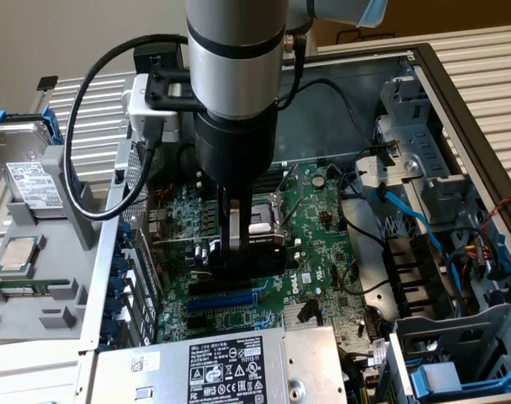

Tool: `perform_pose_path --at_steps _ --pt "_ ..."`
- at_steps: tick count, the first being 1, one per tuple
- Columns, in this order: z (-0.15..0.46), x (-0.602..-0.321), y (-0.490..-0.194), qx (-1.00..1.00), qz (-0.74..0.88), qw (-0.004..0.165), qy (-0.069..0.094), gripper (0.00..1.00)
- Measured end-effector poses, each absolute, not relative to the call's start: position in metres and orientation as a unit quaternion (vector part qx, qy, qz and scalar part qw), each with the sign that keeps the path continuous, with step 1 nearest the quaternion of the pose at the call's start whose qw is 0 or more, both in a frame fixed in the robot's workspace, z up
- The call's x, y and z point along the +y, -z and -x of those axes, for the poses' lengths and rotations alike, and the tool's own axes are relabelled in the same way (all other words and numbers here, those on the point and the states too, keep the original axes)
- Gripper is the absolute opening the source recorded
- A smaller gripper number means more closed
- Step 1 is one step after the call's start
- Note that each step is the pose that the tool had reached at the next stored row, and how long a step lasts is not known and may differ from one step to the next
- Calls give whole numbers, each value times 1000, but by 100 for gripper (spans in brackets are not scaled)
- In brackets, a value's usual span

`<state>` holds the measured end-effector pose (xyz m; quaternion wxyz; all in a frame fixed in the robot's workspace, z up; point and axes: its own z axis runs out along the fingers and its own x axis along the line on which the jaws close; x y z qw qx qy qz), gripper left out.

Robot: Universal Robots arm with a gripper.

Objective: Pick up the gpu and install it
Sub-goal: 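Pick up the gpu and move the gpu toward the slot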

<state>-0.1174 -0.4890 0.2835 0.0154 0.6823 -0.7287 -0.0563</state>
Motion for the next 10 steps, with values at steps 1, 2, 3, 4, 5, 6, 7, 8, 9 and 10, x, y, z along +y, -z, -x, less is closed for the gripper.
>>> perform_pose_path --at_steps 1,2,3,4,5,6,7,8,9,10 --pt "118 -490 -283 -729 -682 15 56 27" --pt "118 -491 -283 -729 -682 15 56 27" --pt "118 -492 -283 -729 -682 15 56 27" --pt "118 -492 -282 -729 -682 15 56 27" --pt "118 -493 -282 -729 -682 15 56 27" --pt "118 -493 -281 -729 -682 15 56 27" --pt "118 -493 -280 -729 -682 15 56 27" --pt "119 -493 -280 -729 -682 15 56 27" --pt "119 -493 -279 -729 -682 15 56 27" --pt "119 -493 -278 -729 -682 15 56 27"
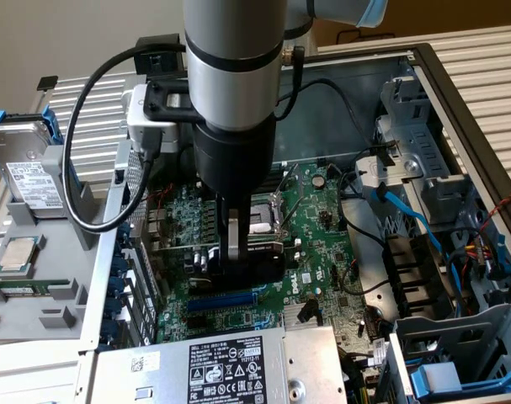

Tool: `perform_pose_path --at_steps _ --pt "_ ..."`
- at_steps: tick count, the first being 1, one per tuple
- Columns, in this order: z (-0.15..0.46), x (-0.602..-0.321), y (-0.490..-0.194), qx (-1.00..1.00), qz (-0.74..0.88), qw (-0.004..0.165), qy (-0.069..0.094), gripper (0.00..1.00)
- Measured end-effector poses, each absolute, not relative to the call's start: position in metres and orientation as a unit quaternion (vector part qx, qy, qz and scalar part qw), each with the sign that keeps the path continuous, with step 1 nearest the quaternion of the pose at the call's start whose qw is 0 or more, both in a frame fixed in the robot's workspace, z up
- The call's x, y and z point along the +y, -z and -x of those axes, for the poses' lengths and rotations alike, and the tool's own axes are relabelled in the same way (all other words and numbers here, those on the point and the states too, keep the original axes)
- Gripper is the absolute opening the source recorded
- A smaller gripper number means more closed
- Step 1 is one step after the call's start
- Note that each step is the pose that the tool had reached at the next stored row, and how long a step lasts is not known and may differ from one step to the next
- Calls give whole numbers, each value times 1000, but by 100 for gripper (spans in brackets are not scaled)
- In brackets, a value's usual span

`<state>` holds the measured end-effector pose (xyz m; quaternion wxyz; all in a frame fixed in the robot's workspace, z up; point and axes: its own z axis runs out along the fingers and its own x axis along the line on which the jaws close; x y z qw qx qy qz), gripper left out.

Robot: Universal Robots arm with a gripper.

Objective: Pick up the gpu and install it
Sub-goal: 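Pick up the gpu and move the gpu toward the slot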

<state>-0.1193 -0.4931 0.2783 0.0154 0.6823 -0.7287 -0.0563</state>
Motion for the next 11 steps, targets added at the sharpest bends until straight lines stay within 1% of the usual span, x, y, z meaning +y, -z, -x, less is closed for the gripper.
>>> perform_pose_path --at_steps 11 --pt "123 -493 -275 -729 -682 17 58 27"
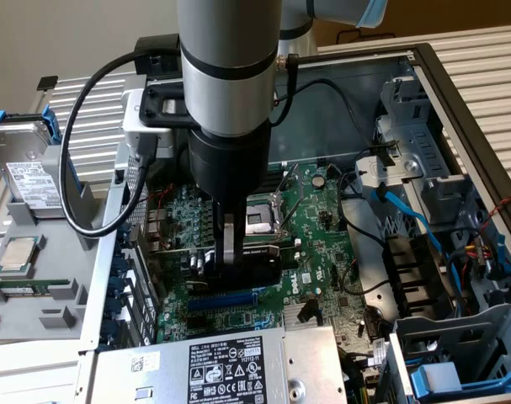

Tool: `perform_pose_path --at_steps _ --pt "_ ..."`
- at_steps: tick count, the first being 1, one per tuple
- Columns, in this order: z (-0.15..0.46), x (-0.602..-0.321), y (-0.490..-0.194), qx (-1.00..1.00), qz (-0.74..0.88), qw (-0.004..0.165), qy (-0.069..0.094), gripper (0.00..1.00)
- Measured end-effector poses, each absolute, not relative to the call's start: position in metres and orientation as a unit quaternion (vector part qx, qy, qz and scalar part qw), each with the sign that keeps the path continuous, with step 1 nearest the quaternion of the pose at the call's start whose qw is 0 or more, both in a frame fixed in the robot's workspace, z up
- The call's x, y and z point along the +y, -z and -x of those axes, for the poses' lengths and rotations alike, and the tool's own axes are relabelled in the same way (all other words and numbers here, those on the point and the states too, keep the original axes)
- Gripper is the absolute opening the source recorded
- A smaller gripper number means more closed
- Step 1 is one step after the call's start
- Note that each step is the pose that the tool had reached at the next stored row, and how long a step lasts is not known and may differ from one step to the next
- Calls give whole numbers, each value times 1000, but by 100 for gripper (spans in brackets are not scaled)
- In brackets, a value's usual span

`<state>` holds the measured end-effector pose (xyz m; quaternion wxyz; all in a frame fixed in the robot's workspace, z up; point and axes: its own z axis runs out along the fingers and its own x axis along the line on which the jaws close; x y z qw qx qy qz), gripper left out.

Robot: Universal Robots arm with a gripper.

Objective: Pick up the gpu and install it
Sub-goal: 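Pick up the gpu and move the gpu toward the slot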

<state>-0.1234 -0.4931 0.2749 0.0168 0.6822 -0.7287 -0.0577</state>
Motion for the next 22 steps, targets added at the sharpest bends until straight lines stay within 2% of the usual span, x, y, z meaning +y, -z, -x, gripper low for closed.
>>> perform_pose_path --at_steps 9,22 --pt "124 -493 -275 -729 -681 25 65 27" --pt "124 -493 -271 -728 -681 26 66 27"
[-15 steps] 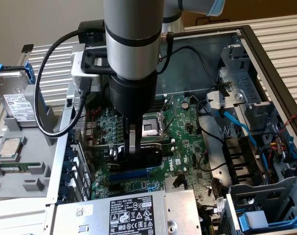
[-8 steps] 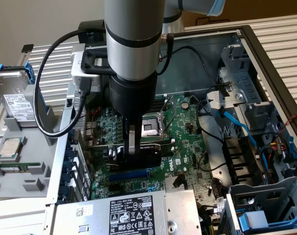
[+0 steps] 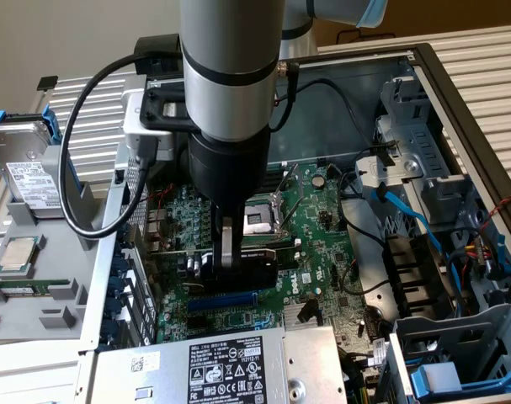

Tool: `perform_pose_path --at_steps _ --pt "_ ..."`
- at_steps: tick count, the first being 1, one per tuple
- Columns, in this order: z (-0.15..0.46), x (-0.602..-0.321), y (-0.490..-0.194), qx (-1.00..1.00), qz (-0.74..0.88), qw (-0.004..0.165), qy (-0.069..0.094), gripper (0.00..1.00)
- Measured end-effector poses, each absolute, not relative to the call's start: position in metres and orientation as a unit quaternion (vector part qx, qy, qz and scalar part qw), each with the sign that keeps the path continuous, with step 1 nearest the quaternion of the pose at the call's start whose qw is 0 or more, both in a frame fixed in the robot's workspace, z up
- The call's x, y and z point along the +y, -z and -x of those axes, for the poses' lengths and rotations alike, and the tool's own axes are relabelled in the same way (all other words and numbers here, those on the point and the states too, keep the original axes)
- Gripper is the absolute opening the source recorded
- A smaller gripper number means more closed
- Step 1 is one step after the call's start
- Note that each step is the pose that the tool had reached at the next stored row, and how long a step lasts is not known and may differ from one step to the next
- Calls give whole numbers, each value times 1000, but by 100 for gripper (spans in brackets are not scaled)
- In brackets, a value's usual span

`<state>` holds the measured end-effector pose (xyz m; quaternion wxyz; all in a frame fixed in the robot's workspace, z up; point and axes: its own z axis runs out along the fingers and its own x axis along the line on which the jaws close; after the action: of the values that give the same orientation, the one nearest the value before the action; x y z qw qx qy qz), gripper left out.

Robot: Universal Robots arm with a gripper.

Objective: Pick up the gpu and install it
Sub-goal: 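Pick up the gpu and move the gpu toward the slot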

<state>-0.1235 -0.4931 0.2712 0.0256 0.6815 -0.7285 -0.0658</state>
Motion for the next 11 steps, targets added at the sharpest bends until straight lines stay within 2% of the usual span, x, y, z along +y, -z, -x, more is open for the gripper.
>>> perform_pose_path --at_steps 11 --pt "124 -492 -271 -727 -683 26 66 27"
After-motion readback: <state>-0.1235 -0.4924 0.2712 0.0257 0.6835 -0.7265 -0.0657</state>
